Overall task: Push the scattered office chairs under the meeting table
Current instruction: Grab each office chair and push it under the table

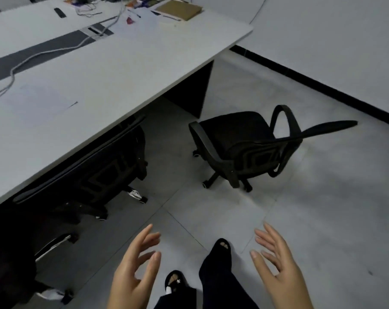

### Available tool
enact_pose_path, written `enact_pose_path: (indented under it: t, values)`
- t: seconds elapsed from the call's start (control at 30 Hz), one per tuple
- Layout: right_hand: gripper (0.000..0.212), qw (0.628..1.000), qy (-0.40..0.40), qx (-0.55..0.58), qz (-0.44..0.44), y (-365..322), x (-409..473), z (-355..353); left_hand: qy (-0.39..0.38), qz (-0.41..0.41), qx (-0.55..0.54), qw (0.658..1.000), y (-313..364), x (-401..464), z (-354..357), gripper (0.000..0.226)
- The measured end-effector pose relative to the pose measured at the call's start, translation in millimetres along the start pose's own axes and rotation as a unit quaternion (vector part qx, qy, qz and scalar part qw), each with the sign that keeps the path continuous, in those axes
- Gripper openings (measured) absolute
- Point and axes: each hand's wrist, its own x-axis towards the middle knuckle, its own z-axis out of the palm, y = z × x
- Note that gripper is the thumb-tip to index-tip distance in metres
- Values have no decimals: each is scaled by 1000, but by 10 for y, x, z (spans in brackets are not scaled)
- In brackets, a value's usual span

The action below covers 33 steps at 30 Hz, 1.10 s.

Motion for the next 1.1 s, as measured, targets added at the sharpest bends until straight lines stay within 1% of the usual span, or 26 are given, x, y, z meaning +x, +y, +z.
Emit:
enact_pose_path:
  t: [0.1,0.23,0.3,0.37,0.47,0.53,0.63,0.77,0.83,1.0,1.1]
  values:
    - [54,998,54,5,6,148,-238,-281,-48,19,10,999,137,-31,235,42]
    - [54,994,106,6,8,360,-352,-738,-82,36,11,996,261,-53,690,39]
    - [51,993,122,6,3,471,-342,-1041,-98,48,13,994,343,-57,1002,44]
    - [46,991,136,-1,-1,593,-318,-1417,-108,53,15,993,454,-71,1392,44]
    - [48,986,164,-12,-7,766,-256,-2002,-113,62,13,992,660,-105,2010,32]
    - [41,986,166,-20,-8,896,-209,-2337,-121,68,15,990,769,-137,2376,31]
    - [40,987,159,-30,-3,1051,-115,-2728,-129,71,28,989,904,-168,2783,31]
    - [38,988,151,-36,-6,1129,102,-3029,-115,60,37,991,1013,-94,3077,28]
    - [35,989,144,-40,-6,1172,256,-3132,-110,46,43,992,1038,0,3217,36]
    - [49,990,126,-60,-21,1209,823,-3396,-86,36,37,995,1140,372,3608,36]
    - [45,990,117,-72,-35,1216,1295,-3559,-76,26,24,996,1168,739,3858,27]
